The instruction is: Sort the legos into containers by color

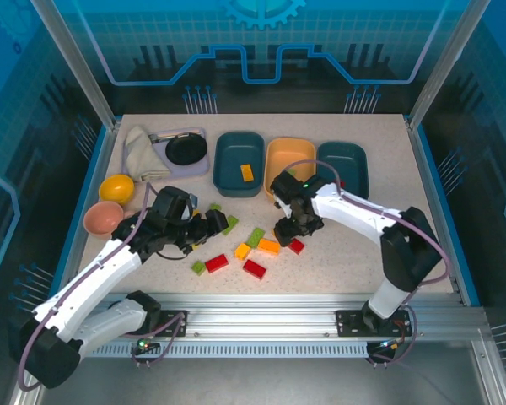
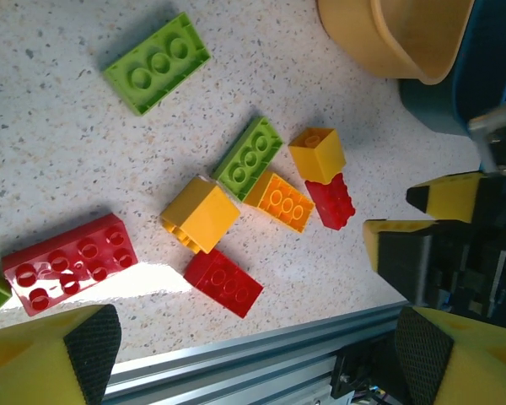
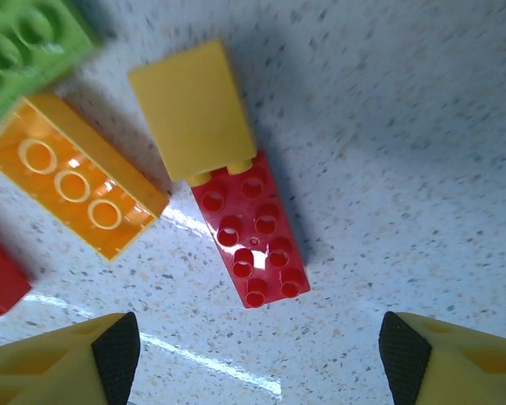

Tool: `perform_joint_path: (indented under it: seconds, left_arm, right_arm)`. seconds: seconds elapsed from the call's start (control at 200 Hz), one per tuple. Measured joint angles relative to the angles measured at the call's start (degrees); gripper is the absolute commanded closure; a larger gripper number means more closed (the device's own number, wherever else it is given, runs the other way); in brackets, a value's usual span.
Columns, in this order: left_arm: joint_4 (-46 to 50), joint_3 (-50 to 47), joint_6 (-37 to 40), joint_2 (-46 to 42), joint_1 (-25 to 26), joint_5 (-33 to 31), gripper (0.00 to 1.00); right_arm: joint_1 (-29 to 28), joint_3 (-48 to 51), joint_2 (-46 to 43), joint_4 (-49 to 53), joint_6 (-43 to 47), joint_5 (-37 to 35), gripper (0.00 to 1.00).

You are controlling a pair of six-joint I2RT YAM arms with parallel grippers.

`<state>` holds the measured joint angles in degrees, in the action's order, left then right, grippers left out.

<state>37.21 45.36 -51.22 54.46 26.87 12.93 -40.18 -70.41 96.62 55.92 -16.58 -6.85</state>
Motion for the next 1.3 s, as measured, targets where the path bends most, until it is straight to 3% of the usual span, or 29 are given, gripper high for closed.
perform_joint_path:
  seconds: [0.31, 0.925, 1.125, 1.295]
  left_arm:
    - [-0.2, -0.2, -1.0, -0.4, 0.2, -1.1, 0.12]
    - [-0.2, -0.1, -1.4, -1.0, 1.1, -2.2, 0.12]
    - [-0.3, 1.6, -1.4, -0.6, 1.8, -2.6, 0.12]
    - [-1.2, 6.3, -1.4, 2.7, 3.1, -2.6, 0.11]
  right_arm:
    - [-0.5, -0.1, 7.0, 0.1, 2.0, -0.2, 0.32]
    - [-0.2, -1.0, 12.7, -3.0, 2.6, -0.2, 0.67]
    - [-0.2, 1.7, 8.5, -3.0, 1.3, -1.5, 0.71]
    - [1.7, 1.5, -3.0, 0.4, -1.2, -3.4, 0.72]
